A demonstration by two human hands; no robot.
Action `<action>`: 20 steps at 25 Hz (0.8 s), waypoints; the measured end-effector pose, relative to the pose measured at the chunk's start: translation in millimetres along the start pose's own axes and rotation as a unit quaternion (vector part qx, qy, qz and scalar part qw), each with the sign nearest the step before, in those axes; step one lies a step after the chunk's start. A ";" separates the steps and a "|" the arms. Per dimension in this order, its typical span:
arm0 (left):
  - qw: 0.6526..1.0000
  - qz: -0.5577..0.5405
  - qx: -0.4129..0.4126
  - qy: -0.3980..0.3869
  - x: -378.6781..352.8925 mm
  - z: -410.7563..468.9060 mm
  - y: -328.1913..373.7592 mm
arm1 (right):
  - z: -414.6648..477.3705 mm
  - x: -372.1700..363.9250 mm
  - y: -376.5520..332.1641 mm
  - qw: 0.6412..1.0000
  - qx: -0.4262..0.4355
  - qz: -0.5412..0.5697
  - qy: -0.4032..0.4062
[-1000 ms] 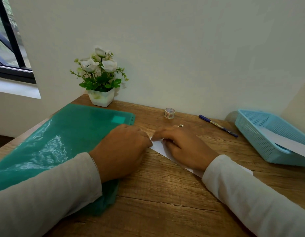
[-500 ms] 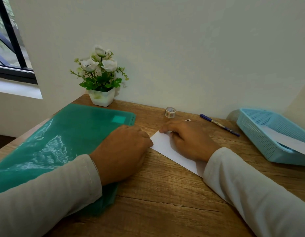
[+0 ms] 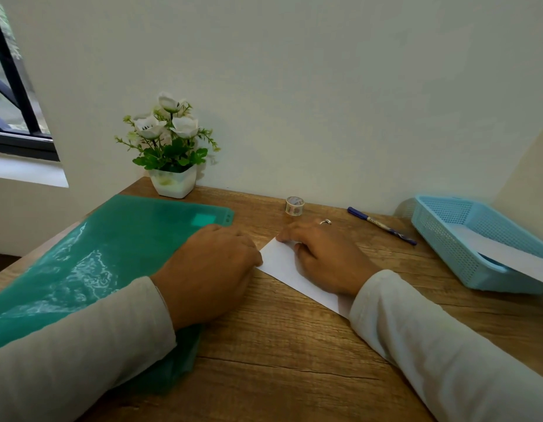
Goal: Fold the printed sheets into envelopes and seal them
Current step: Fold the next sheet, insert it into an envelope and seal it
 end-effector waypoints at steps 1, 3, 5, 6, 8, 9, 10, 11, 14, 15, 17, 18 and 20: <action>1.000 -0.005 0.001 -0.002 0.9 -1.9 -0.2 | -1.8 0.3 -5.8 1.000 0.010 -0.013 0.000; 1.000 -0.008 0.002 -0.001 1.6 -2.5 0.3 | -8.1 -2.3 -22.6 0.999 0.037 -0.017 -0.014; 1.000 -0.009 0.002 -0.001 1.9 -1.8 0.5 | -11.2 -6.6 -30.9 0.998 0.059 -0.007 -0.038; 1.000 -0.009 0.001 -0.002 1.6 -1.4 0.1 | -8.9 -6.2 -26.7 0.998 0.056 -0.002 -0.039; 1.000 -0.009 -0.001 -0.006 -0.2 -1.3 -0.9 | -2.3 -0.4 -9.9 1.000 0.019 0.001 -0.025; 1.000 -0.009 0.000 -0.009 -0.9 -1.8 -1.5 | 0.1 2.0 -4.1 1.000 0.002 -0.005 -0.018; 1.000 -0.010 0.001 -0.010 -1.1 -2.2 -1.9 | 0.6 3.7 -3.8 1.000 -0.005 -0.016 -0.014; 1.000 -0.011 0.002 -0.011 -1.1 -2.3 -1.6 | -0.4 2.6 -8.7 0.999 -0.003 -0.028 -0.017; 1.000 -0.006 -0.001 -0.003 0.7 -2.1 -0.4 | -12.5 -6.9 -34.6 0.998 0.031 -0.025 -0.051; 1.000 -0.006 0.000 0.001 0.9 -2.4 -1.0 | -13.5 -7.2 -36.6 0.998 0.035 -0.020 -0.057; 1.000 -0.014 0.001 -0.001 -1.1 -2.7 -1.5 | -9.0 -4.3 -26.3 0.999 0.013 -0.017 -0.045; 1.000 -0.012 -0.003 0.002 -1.4 -2.8 -0.5 | -7.5 -2.1 -19.6 0.999 -0.004 -0.021 -0.037; 1.000 -0.006 -0.010 0.007 -1.4 -4.7 0.1 | -7.1 -0.1 -15.8 0.998 -0.028 -0.055 -0.032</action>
Point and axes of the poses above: each hand's wrist, its own z-axis towards the middle knuckle, its own x-axis out of the back of the hand, y = z × x, the point moved 6 cm from there along z, towards the middle knuckle, and after that the axes turned 3 degrees about -y, right-handed, at the moved point
